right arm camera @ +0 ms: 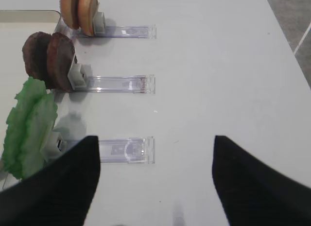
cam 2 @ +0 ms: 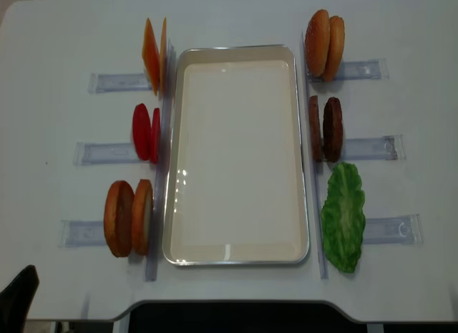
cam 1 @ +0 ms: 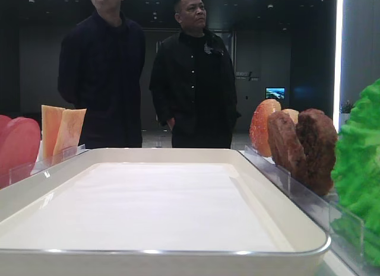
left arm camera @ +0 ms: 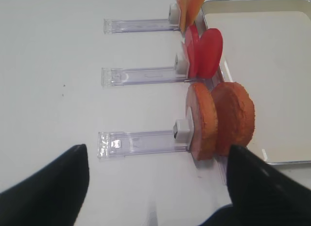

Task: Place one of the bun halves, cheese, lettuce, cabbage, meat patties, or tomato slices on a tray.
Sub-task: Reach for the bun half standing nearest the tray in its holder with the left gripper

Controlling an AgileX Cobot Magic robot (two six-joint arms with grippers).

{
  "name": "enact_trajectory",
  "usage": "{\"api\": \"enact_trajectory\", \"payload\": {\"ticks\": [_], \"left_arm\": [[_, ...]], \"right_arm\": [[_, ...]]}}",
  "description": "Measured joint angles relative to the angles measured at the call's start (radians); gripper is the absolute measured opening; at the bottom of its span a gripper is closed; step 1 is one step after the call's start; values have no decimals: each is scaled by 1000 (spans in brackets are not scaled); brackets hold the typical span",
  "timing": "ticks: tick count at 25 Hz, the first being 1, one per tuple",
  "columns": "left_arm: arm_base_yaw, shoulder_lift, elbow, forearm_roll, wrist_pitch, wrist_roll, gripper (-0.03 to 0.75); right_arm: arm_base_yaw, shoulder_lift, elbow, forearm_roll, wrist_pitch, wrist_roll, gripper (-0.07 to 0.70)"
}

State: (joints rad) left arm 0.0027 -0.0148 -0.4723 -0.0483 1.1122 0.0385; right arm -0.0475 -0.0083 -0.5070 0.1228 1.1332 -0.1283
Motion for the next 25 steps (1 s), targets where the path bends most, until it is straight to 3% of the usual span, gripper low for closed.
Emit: {"api": "enact_trajectory", "payload": {"ticks": [19,25], "left_arm": [[0,0,0,-7,0,-2,692],[0,70,-36,-39,48,-2,692]], "right_arm": [[0,0,0,0,0,0,469],[0,0,0,0,0,0,469]]}}
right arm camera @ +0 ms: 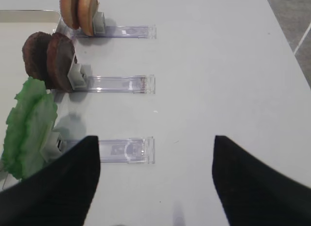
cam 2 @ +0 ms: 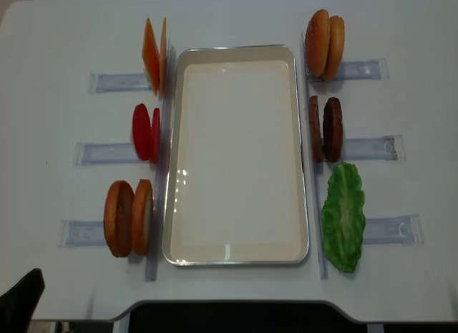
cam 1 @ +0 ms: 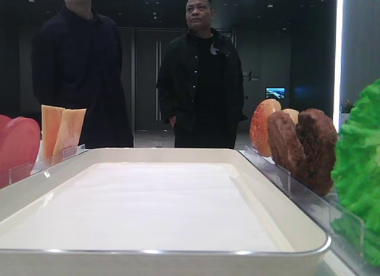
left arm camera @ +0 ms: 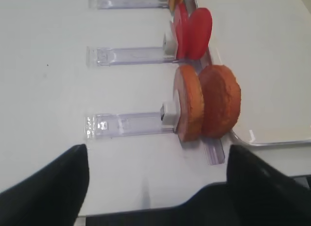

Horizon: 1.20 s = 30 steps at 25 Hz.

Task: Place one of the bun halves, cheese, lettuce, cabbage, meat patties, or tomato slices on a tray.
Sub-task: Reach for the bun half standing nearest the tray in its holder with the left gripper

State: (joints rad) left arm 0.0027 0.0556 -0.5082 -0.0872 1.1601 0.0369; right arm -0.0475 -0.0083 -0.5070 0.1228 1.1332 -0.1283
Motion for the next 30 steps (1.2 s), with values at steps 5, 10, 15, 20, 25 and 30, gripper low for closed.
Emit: {"api": "enact_trajectory", "payload": {"ticks": [5,10,15,20,25,30], "left_arm": [[0,112,-29,0,24,-12,692],[0,259,-36,0,26,-17,692],[0,433,-104,16,44,-17,692],[0,591,-207,55,83,-19,692],[0,738,-302,87,83,-42,692],[0,838,-362,98,83,-65,692]], "right_arm": [[0,0,0,0,0,0,469],[0,0,0,0,0,0,469],[0,0,0,0,0,0,469],[0,0,0,0,0,0,469],[0,0,0,0,0,0,469],[0,0,0,0,0,0,469]]}}
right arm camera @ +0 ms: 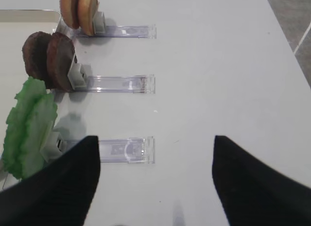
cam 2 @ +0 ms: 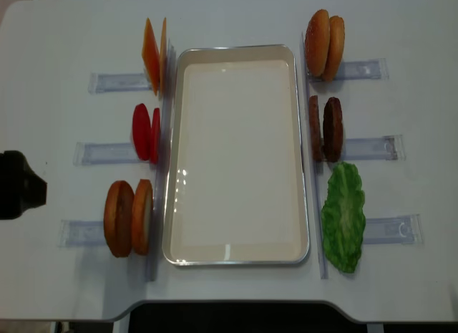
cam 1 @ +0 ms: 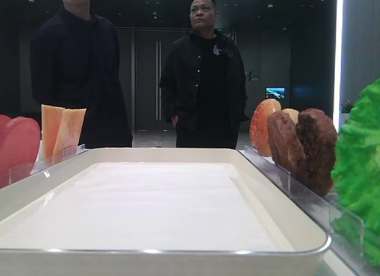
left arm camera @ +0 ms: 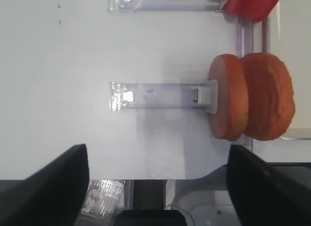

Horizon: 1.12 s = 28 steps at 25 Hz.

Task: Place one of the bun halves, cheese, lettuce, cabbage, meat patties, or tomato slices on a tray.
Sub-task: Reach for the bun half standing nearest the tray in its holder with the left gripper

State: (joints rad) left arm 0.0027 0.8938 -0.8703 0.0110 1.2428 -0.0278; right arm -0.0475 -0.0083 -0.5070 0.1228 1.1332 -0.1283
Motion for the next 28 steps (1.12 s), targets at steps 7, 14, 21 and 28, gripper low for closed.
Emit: {"api": "enact_trajectory", "payload": {"ticks": [7,14,21,28], "left_arm": [[0,97,-27,39,-2,-68,692],[-100,99,-27,42,-2,-193,692],[-325,137,-27,83,-2,-403,692],[-538,233,-28,147,-4,-613,685]], "right_arm": [[0,0,0,0,0,0,469],[0,0,0,0,0,0,469],[0,0,0,0,0,0,469],[0,0,0,0,0,0,469]]}}
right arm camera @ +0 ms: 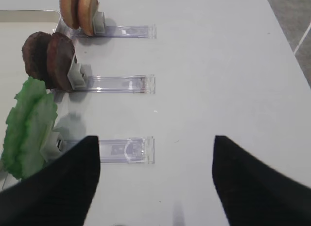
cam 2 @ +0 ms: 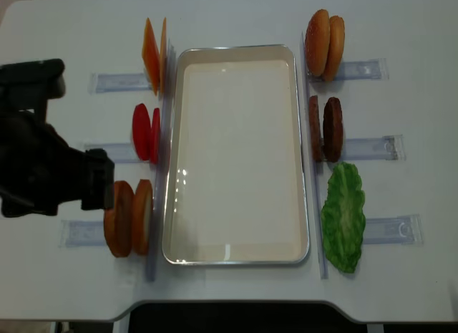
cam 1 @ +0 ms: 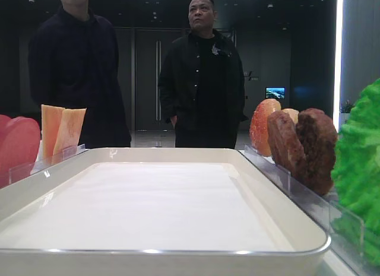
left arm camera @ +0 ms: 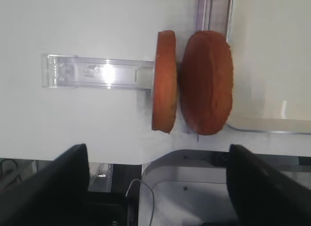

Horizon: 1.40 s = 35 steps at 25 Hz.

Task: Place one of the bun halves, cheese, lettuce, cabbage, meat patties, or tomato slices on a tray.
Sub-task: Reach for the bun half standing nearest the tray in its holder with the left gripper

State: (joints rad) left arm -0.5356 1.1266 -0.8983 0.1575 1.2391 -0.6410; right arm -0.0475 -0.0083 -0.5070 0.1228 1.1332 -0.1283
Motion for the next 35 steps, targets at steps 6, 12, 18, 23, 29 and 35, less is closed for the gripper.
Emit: {"api": "enact_trajectory", "payload": {"ticks": [6,12,18,23,29,35], "left_arm": [[-67,82,-9,19,-9,-95,684],[-73,136,-9,21,-47,-130,683],[-104,178,-9,30,-108,-173,681],[-110,211,-9,29,-131,-181,681],[-125,248,-10,22,-176,-199,681],[-144,288,-10,18,-190,-202,657]], "right_arm": [[0,0,0,0,0,0,469],[0,0,0,0,0,0,469],[0,0,0,0,0,0,469],[0,0,0,0,0,0,469],[0,0,0,0,0,0,469],[0,0,0,0,0,0,469]]}}
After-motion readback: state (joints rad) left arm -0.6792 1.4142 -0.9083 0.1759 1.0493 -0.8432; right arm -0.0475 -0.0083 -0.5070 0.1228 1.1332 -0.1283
